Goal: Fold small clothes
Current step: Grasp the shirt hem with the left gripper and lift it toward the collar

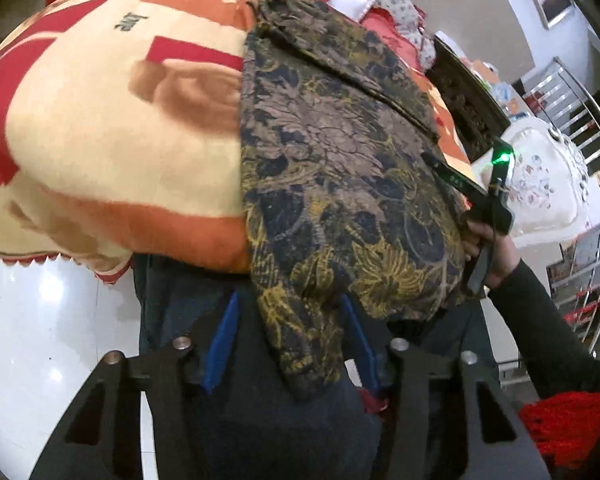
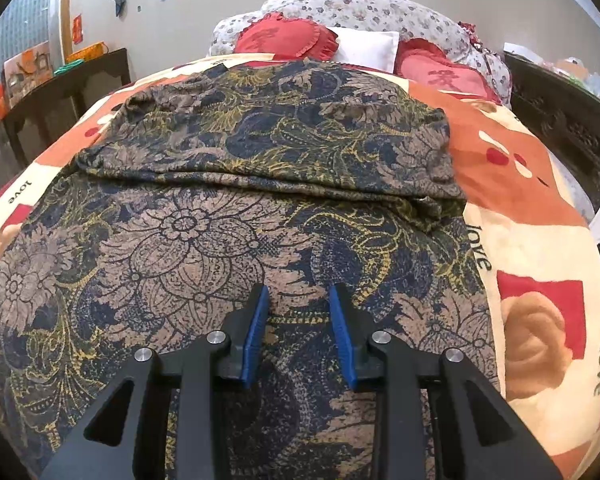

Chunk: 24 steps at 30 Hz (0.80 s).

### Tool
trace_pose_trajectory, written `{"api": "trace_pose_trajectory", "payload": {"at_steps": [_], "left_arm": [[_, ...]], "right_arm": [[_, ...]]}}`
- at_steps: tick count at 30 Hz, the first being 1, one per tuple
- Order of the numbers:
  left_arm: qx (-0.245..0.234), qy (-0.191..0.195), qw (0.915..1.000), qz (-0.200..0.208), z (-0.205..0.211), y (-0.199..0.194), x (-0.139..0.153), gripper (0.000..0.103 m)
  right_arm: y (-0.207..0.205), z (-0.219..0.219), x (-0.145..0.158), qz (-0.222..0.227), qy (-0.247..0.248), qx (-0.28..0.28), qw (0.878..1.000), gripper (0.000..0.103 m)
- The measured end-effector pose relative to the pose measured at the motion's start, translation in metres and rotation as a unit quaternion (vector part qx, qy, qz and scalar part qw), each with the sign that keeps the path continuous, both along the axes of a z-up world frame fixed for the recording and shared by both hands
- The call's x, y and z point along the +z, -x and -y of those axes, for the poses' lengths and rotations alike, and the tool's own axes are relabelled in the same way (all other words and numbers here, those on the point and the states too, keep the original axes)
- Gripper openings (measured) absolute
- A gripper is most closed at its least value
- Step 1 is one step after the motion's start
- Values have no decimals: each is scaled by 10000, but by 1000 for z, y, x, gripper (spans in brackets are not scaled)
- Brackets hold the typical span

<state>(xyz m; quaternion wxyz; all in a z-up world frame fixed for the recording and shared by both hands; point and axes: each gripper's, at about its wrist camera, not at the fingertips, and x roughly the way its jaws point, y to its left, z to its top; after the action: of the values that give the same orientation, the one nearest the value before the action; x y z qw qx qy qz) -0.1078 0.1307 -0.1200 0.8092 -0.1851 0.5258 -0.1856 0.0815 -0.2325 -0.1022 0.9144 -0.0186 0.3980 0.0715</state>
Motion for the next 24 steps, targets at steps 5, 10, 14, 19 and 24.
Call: {"api": "trace_pose_trajectory", "payload": {"at_steps": [5,10,14,19,24], "left_arm": [[157,151,9997,-140,-1,-6,-3,31],[128,153,9995,-226,-2,-6,-10,18],[148,193,9995,-196,-4,-4,-12,17],[43,-110,9999,-67,4,-3,-8,17],[-11,-309,9995,114,8,2,-7,18]], "right_arm": [[0,3,5,-118,-21,-22,9999,33],[46,38,58,292,-420,-130,9986,33],[106,79,88,419,-565,-167,9974,33],[172,117,70,-127,-552,-553,9969,38],[208,141,29,-578,-1233,-1094,9846,38]]}}
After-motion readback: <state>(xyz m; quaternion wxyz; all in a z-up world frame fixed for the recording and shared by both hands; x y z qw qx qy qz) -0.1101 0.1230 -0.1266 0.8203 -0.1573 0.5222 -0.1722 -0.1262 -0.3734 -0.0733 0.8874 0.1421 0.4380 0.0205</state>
